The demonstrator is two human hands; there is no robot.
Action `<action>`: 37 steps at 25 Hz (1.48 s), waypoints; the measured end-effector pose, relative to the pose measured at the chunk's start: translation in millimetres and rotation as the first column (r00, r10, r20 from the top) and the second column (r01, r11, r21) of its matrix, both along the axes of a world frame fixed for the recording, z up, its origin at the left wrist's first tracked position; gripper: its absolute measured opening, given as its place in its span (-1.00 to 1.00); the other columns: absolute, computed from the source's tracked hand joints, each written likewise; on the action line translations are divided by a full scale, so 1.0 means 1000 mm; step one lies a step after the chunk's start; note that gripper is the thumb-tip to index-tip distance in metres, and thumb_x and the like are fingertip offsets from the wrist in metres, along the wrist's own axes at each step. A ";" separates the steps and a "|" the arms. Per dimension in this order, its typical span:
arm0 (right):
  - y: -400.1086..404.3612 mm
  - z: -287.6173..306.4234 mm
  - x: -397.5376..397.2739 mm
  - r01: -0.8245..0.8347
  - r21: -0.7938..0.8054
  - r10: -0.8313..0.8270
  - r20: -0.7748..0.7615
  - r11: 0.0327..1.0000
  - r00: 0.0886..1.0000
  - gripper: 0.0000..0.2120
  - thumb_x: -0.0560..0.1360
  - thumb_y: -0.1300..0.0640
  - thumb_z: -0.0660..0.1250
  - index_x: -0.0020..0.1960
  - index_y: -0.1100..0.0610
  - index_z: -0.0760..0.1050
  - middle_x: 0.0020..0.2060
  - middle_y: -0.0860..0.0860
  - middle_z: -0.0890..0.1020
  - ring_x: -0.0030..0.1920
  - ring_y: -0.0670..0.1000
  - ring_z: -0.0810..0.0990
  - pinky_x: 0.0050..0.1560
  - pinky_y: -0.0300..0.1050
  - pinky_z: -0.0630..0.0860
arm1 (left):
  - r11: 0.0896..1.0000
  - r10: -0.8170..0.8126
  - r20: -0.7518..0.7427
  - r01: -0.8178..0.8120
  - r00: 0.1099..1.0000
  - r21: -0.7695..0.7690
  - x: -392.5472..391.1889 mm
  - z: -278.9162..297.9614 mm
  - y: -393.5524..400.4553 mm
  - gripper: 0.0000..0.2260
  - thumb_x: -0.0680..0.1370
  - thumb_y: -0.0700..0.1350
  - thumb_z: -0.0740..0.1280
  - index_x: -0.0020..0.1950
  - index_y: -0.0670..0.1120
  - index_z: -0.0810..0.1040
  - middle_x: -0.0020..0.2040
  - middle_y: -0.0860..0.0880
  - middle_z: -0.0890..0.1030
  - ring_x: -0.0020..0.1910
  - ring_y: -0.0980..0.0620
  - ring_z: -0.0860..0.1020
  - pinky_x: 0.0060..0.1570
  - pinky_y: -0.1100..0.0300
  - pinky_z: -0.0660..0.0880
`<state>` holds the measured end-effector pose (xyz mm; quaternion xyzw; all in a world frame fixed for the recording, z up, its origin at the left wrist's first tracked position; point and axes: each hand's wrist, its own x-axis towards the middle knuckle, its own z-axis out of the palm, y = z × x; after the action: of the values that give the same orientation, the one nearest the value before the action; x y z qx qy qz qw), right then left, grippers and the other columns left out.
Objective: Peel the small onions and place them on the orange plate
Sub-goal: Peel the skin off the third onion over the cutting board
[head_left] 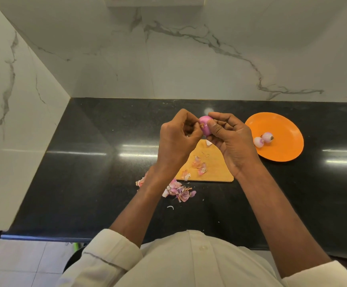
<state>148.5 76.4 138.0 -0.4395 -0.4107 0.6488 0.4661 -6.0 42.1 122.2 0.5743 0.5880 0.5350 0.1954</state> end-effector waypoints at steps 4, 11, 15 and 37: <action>-0.002 -0.002 0.003 0.020 0.021 -0.020 -0.008 1.000 1.000 -0.57 0.41 0.12 0.56 0.27 0.17 0.66 0.25 0.18 0.67 0.27 0.17 0.68 0.19 0.09 0.67 | 0.994 -0.060 0.132 0.071 0.989 -0.080 0.002 0.004 -0.005 -0.77 0.63 -0.23 0.48 0.27 -0.20 0.63 0.08 -0.04 0.73 0.03 0.09 0.74 0.11 0.11 0.71; -0.008 -0.008 0.002 0.047 0.106 -0.058 0.102 0.993 0.993 -0.66 0.44 0.14 0.60 0.20 0.11 0.71 0.16 0.10 0.72 0.29 0.14 0.66 0.20 0.20 0.68 | 0.988 0.021 0.088 -0.007 0.996 -0.154 0.009 0.005 -0.006 -0.80 0.59 -0.20 0.51 0.21 -0.17 0.72 -0.05 0.00 0.77 -0.11 0.12 0.74 0.01 0.15 0.72; -0.012 -0.003 -0.002 0.059 0.056 -0.061 0.041 0.997 0.997 -0.58 0.38 0.10 0.58 0.22 0.15 0.70 0.18 0.14 0.71 0.26 0.17 0.68 0.19 0.15 0.69 | 0.986 0.124 0.076 -0.114 0.989 -0.123 0.016 0.003 -0.005 -0.86 0.58 -0.18 0.50 0.12 -0.13 0.77 -0.17 0.01 0.75 -0.22 0.02 0.72 -0.14 0.01 0.71; -0.007 0.007 -0.001 0.053 -0.121 -0.047 0.055 0.991 0.997 -0.72 0.71 0.08 0.30 0.24 0.26 0.64 0.13 0.27 0.71 -0.18 -0.01 0.66 -0.21 -0.18 0.62 | 0.842 -0.487 -0.220 0.387 0.845 -0.376 -0.015 0.026 0.005 -0.61 0.65 0.14 0.36 0.33 -0.05 0.37 0.06 -0.04 0.67 -0.11 0.10 0.70 -0.03 0.04 0.72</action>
<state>147.4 69.3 145.0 -0.4942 -0.3710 0.6493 0.4433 -20.8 47.2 148.2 0.7312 0.5407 0.2778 0.3096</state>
